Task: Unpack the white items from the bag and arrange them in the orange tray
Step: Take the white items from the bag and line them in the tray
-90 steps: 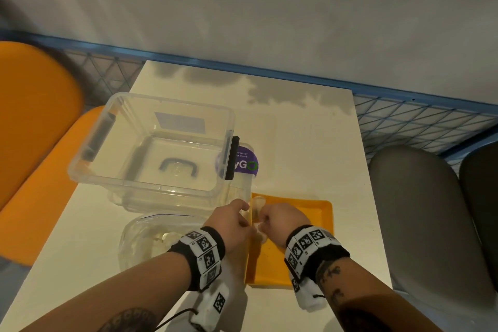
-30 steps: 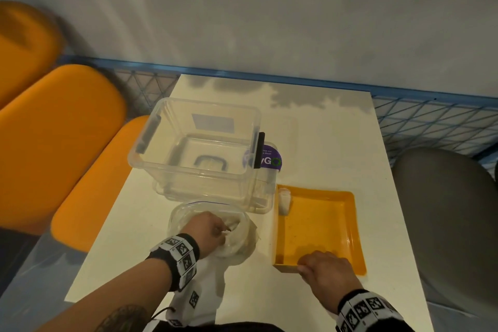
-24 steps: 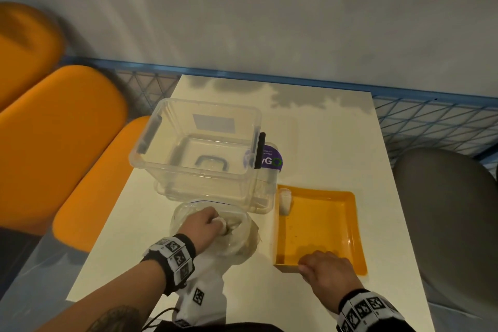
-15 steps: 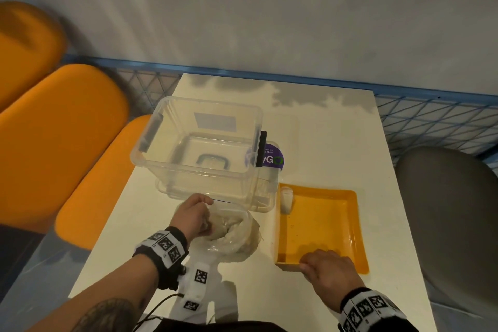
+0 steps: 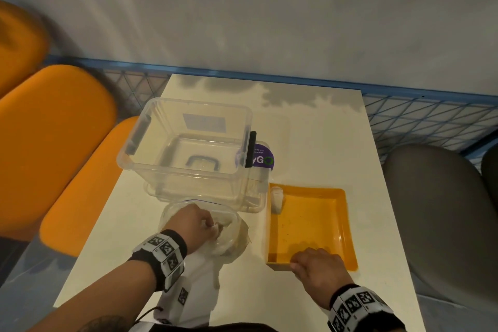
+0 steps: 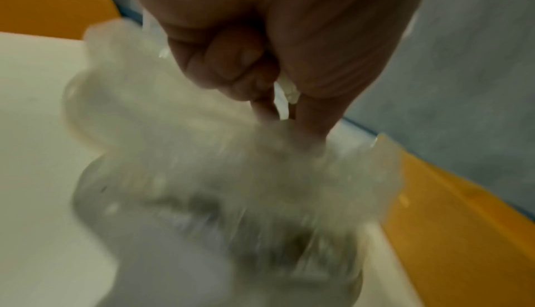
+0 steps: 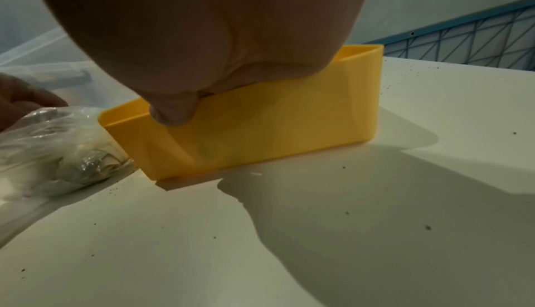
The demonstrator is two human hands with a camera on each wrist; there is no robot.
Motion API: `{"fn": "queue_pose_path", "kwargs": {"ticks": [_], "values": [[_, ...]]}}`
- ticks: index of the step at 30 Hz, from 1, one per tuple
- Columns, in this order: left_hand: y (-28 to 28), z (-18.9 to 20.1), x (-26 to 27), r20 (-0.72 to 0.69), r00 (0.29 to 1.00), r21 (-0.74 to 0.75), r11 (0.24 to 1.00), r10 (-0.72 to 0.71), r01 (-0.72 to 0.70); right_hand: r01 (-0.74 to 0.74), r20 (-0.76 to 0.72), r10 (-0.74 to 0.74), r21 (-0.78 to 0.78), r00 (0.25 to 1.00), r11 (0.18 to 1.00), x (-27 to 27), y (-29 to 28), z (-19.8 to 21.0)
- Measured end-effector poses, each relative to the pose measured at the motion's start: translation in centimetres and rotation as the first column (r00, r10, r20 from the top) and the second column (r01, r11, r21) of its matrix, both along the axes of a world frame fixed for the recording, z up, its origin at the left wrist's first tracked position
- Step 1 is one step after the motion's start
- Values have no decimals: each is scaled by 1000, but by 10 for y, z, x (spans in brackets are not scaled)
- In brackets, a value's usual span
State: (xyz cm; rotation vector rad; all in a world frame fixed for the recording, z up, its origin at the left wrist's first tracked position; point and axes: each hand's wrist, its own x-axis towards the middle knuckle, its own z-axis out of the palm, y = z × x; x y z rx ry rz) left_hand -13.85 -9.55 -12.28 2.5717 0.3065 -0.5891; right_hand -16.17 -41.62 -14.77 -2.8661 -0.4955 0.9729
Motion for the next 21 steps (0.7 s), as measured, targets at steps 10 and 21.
{"fn": "queue_pose_path", "kwargs": {"ticks": [10, 21], "values": [[-12, 38, 14, -2, 982, -544, 823, 191, -161, 32, -66, -32, 3, 997, 999, 4, 0, 10], [-81, 45, 30, -166, 984, -770, 615, 69, -173, 399, -184, -367, 607, 912, 687, 26, 24, 72]]}}
